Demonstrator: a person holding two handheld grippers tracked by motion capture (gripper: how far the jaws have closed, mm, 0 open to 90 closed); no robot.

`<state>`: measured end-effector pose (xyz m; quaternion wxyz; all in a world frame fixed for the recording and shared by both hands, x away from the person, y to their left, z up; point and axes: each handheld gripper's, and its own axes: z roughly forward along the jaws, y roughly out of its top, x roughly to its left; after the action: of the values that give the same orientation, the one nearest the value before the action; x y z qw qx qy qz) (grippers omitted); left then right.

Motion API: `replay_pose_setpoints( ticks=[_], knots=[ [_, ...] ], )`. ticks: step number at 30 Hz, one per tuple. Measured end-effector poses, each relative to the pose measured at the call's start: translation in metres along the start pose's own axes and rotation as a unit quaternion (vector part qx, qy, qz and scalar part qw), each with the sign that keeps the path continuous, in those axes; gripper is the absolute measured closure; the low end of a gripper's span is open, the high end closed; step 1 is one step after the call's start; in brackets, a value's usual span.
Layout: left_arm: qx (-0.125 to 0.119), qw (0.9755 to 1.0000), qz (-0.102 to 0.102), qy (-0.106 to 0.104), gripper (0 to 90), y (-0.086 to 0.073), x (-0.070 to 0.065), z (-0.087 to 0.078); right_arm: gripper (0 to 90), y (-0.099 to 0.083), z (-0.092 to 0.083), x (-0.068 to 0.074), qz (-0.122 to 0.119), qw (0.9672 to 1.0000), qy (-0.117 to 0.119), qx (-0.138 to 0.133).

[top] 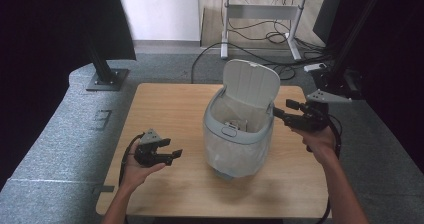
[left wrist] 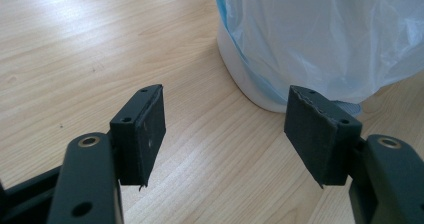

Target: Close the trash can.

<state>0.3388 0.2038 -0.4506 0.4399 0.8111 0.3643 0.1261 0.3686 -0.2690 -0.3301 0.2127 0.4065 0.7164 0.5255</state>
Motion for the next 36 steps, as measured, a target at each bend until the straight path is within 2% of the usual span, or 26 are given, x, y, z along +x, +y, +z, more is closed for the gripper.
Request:
replay_pose_setpoints(
  ticks=[7,14,17,21,24,25,27,29,34,36],
  knots=[
    [0.002,1.0,-0.004,0.0,33.0,-0.002,0.002,0.0,32.9,0.027,0.007,0.007,-0.012,0.9999,0.004,-0.005],
    [0.007,1.0,-0.006,-0.002,33.0,-0.005,0.004,0.001,32.7,0.038,0.018,0.011,-0.017,0.9998,0.01,-0.01],
    [0.007,1.0,-0.006,0.001,33.0,-0.006,0.004,0.002,32.6,0.04,0.022,0.016,-0.019,0.9995,0.022,-0.01],
    [0.008,0.9999,-0.006,0.002,33.0,-0.008,0.004,0.002,30.2,0.038,0.025,0.022,-0.026,0.9994,0.016,-0.013],
    [0.01,0.9999,-0.005,0.004,33.0,-0.009,0.004,0.002,30.3,0.035,0.022,0.022,-0.024,0.9992,0.027,-0.015],
    [0.01,0.9999,-0.007,0.003,33.0,-0.01,0.004,0.002,29.2,0.034,0.021,0.024,-0.031,0.9989,0.033,-0.013],
    [0.01,0.9999,-0.008,0.003,33.0,-0.011,0.004,0.002,26.5,0.03,0.02,0.031,-0.05,0.9979,0.042,0.002],
    [0.012,0.9999,-0.009,0.003,32.9,-0.012,0.004,0.003,24.5,0.027,0.019,0.037,-0.055,0.9973,0.047,0.006],
    [0.013,0.9998,-0.013,0.0,32.9,-0.014,0.004,0.003,21.0,0.014,0.014,0.051,-0.059,0.9959,0.069,0.004],
    [0.012,0.9998,-0.015,0.0,32.9,-0.015,0.004,0.002,19.6,0.009,0.011,0.057,-0.066,0.9956,0.067,0.0]
  ],
)
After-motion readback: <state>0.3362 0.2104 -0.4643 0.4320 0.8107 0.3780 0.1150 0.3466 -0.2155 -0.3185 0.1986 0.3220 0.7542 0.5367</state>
